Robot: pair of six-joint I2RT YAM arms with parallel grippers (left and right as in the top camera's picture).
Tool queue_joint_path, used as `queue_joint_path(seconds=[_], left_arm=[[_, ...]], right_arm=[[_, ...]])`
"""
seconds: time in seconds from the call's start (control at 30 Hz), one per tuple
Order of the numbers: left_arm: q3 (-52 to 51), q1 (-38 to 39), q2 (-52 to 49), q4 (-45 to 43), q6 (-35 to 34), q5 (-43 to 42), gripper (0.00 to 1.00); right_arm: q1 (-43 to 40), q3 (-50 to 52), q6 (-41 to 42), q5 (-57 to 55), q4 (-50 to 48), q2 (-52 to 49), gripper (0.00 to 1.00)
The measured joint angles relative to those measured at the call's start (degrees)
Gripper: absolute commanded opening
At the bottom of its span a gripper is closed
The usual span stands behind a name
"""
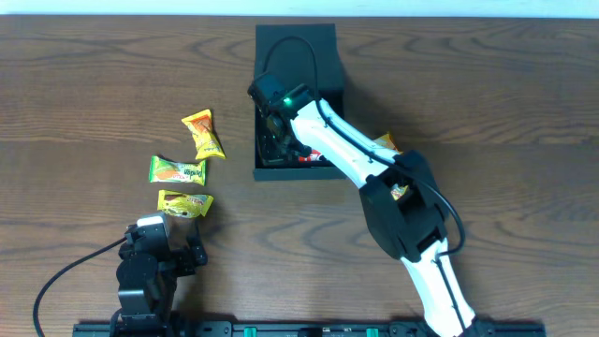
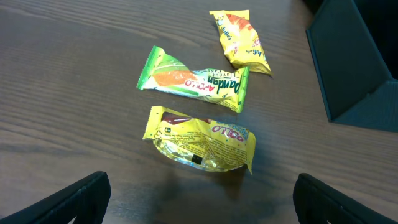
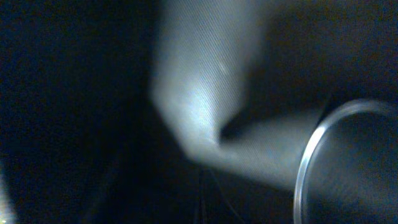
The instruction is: Pack container
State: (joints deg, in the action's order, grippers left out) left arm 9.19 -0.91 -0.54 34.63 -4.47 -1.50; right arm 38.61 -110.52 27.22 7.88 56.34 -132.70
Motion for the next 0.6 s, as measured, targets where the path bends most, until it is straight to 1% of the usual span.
queue_joint_path(seconds=[0.13, 0.27, 0.43, 0.6], left_arm=[[0.0, 0.0, 0.0, 0.0, 0.0, 0.0, 0.95], [0.0, 0.0, 0.0, 0.0, 0.0, 0.0, 0.95], [0.0, 0.0, 0.0, 0.0, 0.0, 0.0, 0.95], [0.0, 0.0, 0.0, 0.0, 0.0, 0.0, 0.95]], right_arm=[[-1.1, 0.0, -1.2, -4.7, -2.9, 4.7, 0.01], [-4.7, -0.6, -2.7, -8.2, -1.8, 9.6, 0.01], [-9.6, -1.0, -3.5, -10.2, 0.7, 10.1, 0.01], [-10.5, -0.7, -3.8, -10.8, 0.6, 10.1, 0.01]])
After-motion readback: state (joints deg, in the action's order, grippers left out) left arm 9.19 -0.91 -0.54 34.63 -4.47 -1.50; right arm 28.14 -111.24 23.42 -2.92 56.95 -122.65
